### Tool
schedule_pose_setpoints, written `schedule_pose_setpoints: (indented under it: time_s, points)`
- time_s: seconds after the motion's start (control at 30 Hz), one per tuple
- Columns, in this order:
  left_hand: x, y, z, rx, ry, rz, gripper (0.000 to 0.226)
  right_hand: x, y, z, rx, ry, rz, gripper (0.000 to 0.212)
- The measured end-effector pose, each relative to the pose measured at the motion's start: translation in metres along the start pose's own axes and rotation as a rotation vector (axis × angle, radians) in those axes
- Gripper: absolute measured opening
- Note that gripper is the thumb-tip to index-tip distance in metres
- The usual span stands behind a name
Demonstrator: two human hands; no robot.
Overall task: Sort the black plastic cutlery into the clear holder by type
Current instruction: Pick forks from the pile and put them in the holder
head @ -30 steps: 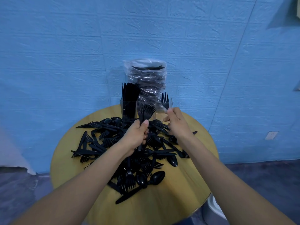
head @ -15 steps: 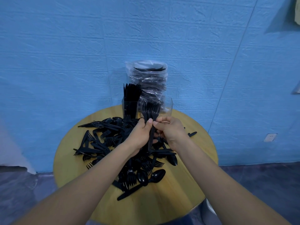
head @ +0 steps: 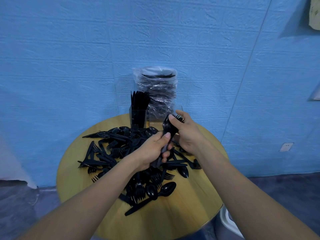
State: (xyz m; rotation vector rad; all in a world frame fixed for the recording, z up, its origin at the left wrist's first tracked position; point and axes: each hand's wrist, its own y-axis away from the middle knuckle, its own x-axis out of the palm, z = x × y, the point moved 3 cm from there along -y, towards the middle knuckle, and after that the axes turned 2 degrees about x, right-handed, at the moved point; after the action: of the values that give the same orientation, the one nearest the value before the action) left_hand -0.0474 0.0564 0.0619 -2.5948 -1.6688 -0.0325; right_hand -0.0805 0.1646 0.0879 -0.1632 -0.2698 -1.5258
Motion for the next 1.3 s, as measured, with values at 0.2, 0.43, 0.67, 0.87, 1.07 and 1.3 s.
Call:
schedule_pose_setpoints:
  time_s: [0.2, 0.43, 0.67, 0.87, 1.07, 1.3]
  points:
    - [0.001, 0.003, -0.002, 0.009, -0.207, 0.000, 0.007, 0.009, 0.002, -0.004, -0.135, -0.105, 0.012, 0.015]
    - [-0.001, 0.002, -0.009, 0.091, -0.491, -0.101, 0.013, 0.008, 0.004, -0.006, -0.104, -0.227, 0.106, 0.034]
    - [0.011, 0.008, -0.008, -0.047, -0.173, 0.154, 0.022, -0.003, 0.011, -0.006, -0.042, -0.320, 0.262, 0.035]
    - [0.002, 0.001, -0.006, -0.022, -0.544, 0.012, 0.010, -0.007, 0.007, -0.009, -0.097, -0.314, 0.126, 0.021]
    - [0.004, 0.003, -0.006, 0.236, -0.812, -0.091, 0.031, -0.011, 0.007, -0.008, -0.087, -0.347, 0.029, 0.012]
    - [0.011, 0.001, 0.002, 0.231, -0.779, -0.085, 0.043, -0.008, 0.008, -0.009, -0.100, -0.326, -0.037, 0.017]
